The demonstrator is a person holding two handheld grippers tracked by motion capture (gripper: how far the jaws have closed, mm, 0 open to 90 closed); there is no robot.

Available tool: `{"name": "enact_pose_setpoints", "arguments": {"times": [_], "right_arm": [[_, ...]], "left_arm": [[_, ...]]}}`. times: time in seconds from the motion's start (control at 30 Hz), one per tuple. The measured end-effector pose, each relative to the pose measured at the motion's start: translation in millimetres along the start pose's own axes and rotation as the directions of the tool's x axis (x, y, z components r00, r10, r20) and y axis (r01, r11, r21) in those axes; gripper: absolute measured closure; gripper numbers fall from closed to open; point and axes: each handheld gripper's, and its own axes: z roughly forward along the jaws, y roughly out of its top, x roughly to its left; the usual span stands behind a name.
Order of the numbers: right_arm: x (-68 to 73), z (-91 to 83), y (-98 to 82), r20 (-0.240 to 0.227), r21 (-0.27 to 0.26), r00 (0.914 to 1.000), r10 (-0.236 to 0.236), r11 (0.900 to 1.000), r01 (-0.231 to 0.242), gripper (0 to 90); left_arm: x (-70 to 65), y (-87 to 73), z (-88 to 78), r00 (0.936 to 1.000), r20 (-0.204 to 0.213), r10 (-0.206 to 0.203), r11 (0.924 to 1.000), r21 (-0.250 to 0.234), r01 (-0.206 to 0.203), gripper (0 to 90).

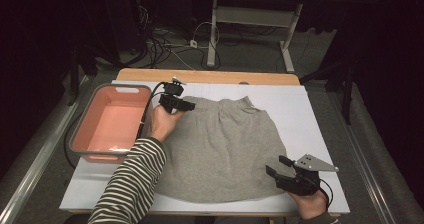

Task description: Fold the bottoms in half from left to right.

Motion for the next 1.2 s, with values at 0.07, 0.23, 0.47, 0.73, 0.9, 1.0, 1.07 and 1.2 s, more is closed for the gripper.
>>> {"name": "enact_pose_setpoints", "arguments": {"times": [0.07,0.23,0.47,0.73,0.9,1.0,1.07,1.2], "right_arm": [[-0.2,0.2,-0.1,0.000,0.001,1.0000,0.001,1.000,-0.001,36.1],[-0.4,0.4,-0.1,-0.003,0.003,1.0000,0.004,1.000,-0.004,36.1],[-0.4,0.6,-0.3,-0.005,0.006,1.0000,0.004,1.000,-0.004,36.1],[-1.0,1.5,-0.3,-0.011,0.010,0.9999,0.006,1.000,-0.006,35.8],[-1.1,1.6,-0.4,-0.012,0.010,0.9999,0.004,1.000,-0.004,35.8],[-0.7,1.7,-0.3,-0.012,0.011,0.9999,0.005,1.000,-0.004,35.8],[-0.6,1.8,-0.3,-0.011,0.011,0.9999,0.001,1.000,-0.001,35.8],[-0.3,2.0,-0.2,-0.010,0.013,0.9999,0.003,1.000,-0.003,35.8]], "left_arm": [[2.7,-0.1,3.9,0.9999,-0.014,-0.008,0.9998,0.016,0.008,37.9],[8.9,-2.2,11.6,0.9989,-0.048,-0.003,0.9983,0.057,0.006,37.8],[14.6,-4.6,20.0,0.9971,-0.076,-0.006,0.9957,0.091,0.013,39.8],[19.2,-7.2,30.5,0.9972,-0.070,-0.028,0.9911,0.128,0.036,42.3],[18.4,-7.0,29.4,0.9988,-0.043,-0.023,0.9898,0.140,0.028,54.5],[18.3,-6.8,29.2,0.9996,0.000,-0.027,0.9875,0.156,0.027,68.7],[17.6,-6.5,29.0,0.9995,0.010,-0.031,0.9856,0.167,0.029,75.4],[17.0,-5.4,28.7,0.9995,0.013,-0.028,0.9829,0.182,0.025,77.7]]}}
